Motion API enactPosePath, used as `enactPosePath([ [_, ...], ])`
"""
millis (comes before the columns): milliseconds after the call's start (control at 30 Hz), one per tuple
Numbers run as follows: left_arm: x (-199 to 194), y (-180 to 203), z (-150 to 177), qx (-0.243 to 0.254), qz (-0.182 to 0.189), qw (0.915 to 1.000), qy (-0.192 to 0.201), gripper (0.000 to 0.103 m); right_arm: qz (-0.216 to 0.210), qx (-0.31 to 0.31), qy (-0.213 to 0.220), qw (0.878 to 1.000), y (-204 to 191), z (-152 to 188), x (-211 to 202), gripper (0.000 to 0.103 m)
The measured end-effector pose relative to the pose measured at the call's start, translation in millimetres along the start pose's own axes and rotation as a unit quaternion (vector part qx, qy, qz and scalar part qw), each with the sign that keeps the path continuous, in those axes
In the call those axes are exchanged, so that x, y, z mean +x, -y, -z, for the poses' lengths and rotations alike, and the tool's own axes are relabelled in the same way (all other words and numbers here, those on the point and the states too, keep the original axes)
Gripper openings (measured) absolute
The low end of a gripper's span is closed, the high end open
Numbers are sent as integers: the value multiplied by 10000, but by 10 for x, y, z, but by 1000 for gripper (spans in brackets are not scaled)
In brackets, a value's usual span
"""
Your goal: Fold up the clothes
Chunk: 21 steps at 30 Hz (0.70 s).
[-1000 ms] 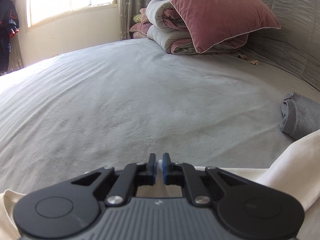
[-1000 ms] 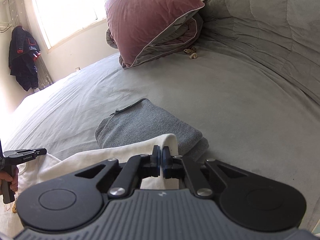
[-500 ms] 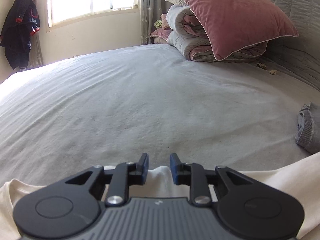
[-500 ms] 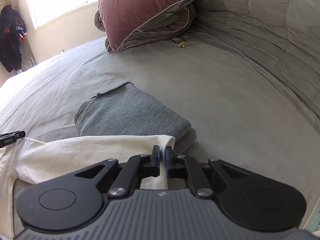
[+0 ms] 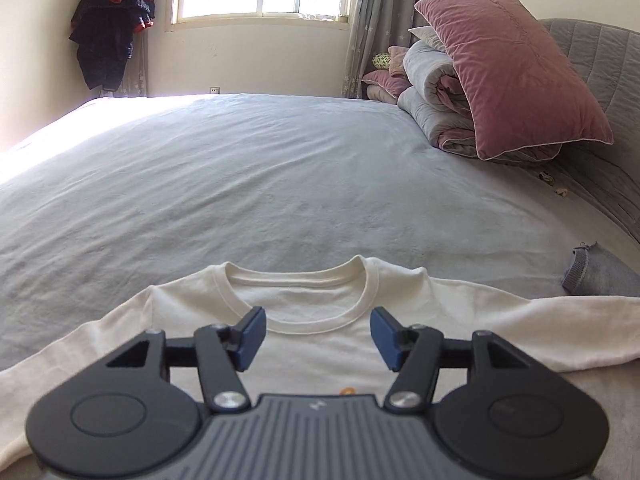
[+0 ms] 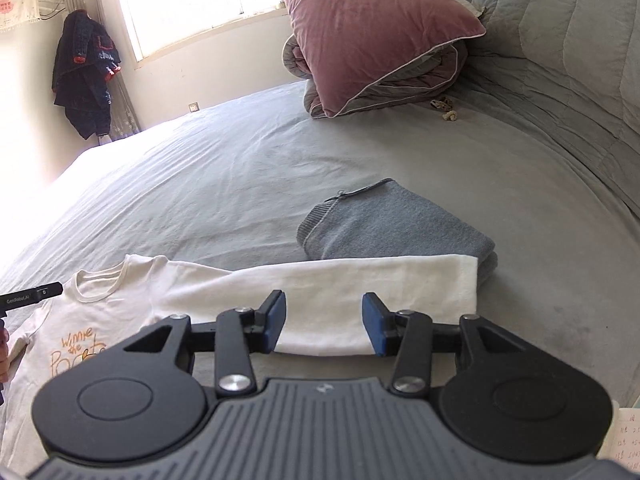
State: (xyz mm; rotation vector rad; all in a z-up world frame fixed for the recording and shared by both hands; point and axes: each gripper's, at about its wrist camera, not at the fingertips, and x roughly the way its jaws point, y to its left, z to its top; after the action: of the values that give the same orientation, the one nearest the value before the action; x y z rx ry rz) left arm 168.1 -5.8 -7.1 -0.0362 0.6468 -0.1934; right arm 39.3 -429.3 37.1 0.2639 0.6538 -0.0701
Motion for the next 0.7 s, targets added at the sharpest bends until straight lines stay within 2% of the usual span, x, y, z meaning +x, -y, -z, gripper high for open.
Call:
enactPosePath([
  [200,-488,-402,463,-337,-77,9993,-142,63,-408,-61,-372,9985,-543,302,82,48],
  [300,-689,-571,744,-605,38,9980,-159,63,-612,-15,-539,9967,-802,518,91,48],
  [467,-884,-746,1198,-1056,330,9937,155,64,-904,24,-518,9946,-1239,947,119,48],
  [600,-945,-778,1512,-953,209,9951,153,64,-1060,-151,-458,9932,-1577,1311,193,48],
  [700,-1057,-774,1689,-682,167,9973,226,64,-951,-516,-587,9924,-1716,1589,248,48],
])
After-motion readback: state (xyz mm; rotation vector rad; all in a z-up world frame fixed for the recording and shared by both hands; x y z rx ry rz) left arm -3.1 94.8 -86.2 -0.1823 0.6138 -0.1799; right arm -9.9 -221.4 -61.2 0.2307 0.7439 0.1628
